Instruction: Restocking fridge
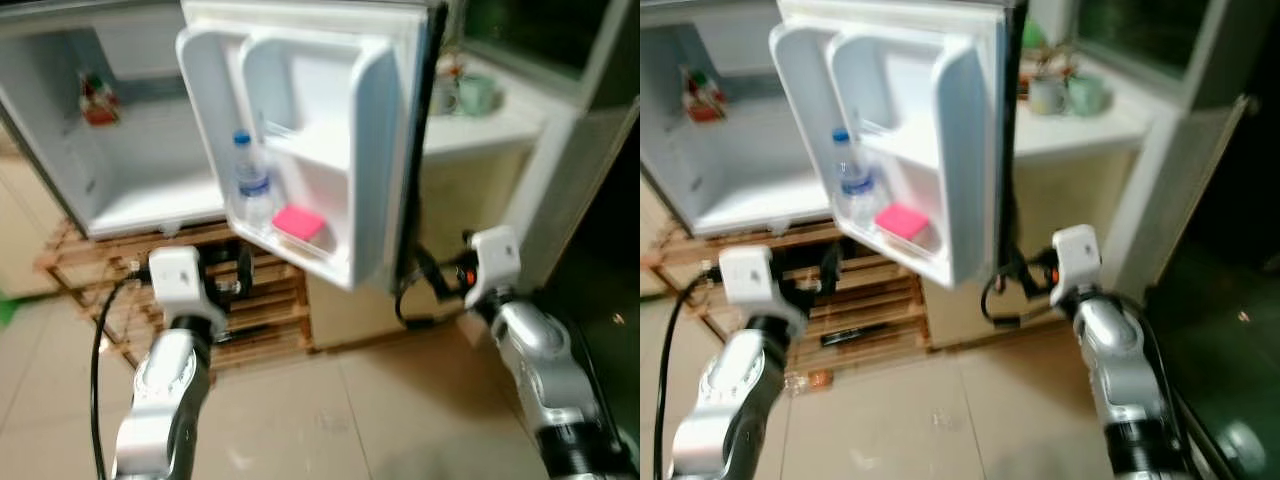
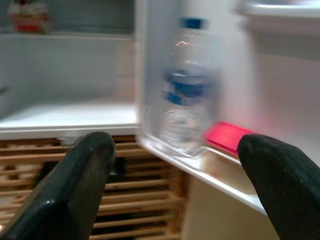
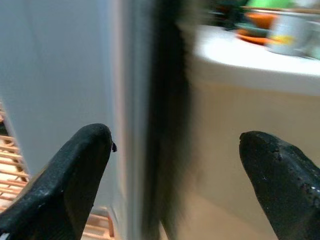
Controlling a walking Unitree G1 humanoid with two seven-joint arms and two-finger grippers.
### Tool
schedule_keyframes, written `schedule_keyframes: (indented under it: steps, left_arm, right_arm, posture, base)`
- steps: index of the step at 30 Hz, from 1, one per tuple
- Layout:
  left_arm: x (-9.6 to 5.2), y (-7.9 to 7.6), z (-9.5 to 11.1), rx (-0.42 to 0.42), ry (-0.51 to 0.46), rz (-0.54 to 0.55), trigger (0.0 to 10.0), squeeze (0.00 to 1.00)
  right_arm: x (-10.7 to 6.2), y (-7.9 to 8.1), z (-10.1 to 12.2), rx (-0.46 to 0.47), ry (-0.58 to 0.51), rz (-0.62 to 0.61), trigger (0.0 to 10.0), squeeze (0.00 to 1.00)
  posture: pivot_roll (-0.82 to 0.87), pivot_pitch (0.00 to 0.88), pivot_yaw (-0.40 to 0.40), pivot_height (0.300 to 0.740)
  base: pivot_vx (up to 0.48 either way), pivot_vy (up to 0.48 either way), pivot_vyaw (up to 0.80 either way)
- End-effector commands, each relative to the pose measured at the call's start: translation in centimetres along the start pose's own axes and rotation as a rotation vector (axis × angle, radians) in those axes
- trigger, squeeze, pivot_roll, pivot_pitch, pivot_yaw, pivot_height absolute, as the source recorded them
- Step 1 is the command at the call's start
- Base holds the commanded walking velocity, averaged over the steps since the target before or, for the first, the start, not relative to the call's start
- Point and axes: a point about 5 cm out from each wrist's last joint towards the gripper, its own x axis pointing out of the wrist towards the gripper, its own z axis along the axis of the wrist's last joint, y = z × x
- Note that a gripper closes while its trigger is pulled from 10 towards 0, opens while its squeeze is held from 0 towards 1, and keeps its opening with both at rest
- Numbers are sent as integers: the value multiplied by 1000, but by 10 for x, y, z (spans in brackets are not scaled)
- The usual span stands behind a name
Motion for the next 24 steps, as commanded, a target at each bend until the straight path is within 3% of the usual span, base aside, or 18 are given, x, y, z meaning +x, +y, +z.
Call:
schedule_keyframes:
  steps: [1, 2, 6, 9, 12, 15, 16, 17, 21, 24]
  left_arm:
    - [0, 7, 5, 26, -21, 22, 10000, 0]
    - [-1, 7, 6, 51, -28, 27, 10000, 0]
    - [-2, 6, -2, 61, 24, 8, 10000, 0]
    - [-3, 15, -17, 23, 131, 19, 10000, 0]
    - [-2, 24, -26, 9, 197, 51, 10000, 0]
    - [0, 44, -40, -60, 309, 151, 10000, 0]
    - [2, 49, -41, -64, 326, 164, 10000, 0]
    - [3, 51, -40, -58, 334, 166, 10000, 0]
    - [6, 60, -46, -73, 394, 208, 10000, 0]
    - [7, 66, -52, -102, 440, 224, 10000, 0]
  right_arm:
    - [8, 8, 9, -7, -35, 22, 10000, 0]
    - [14, 7, 8, -65, -3, 3, 10000, 0]
    - [18, -13, 10, -65, 14, -129, 10000, 0]
    - [9, -44, 2, -62, 84, -341, 10000, 0]
    - [4, -47, -1, -46, 90, -345, 10000, 0]
    - [-1, -18, -2, 111, 37, -143, 10000, 0]
    - [-7, 2, -1, 187, 17, 20, 10000, 0]
    - [-11, 9, -2, 201, 24, 85, 10000, 0]
    - [-28, 22, -14, 235, 116, 267, 10000, 0]
    - [-40, 21, -19, 257, 164, 351, 10000, 0]
  posture:
    - [-170, 0, 59, 740]
    - [-167, 0, 58, 740]
    - [-154, 0, 44, 740]
    - [-150, 0, 33, 740]
    - [-149, 0, 28, 740]
    - [-151, 0, 26, 740]
    - [-161, 0, 31, 740]
    - [-165, 0, 35, 740]
    - [-178, 0, 44, 740]
    - [-182, 0, 47, 740]
  base:
    - [480, 0, 438]
    - [292, 0, 0]
    - [0, 0, 0]
    - [0, 0, 0]
    - [0, 0, 0]
    - [0, 0, 0]
    - [0, 0, 0]
    - [0, 0, 0]
    - [0, 0, 0]
    - [0, 0, 0]
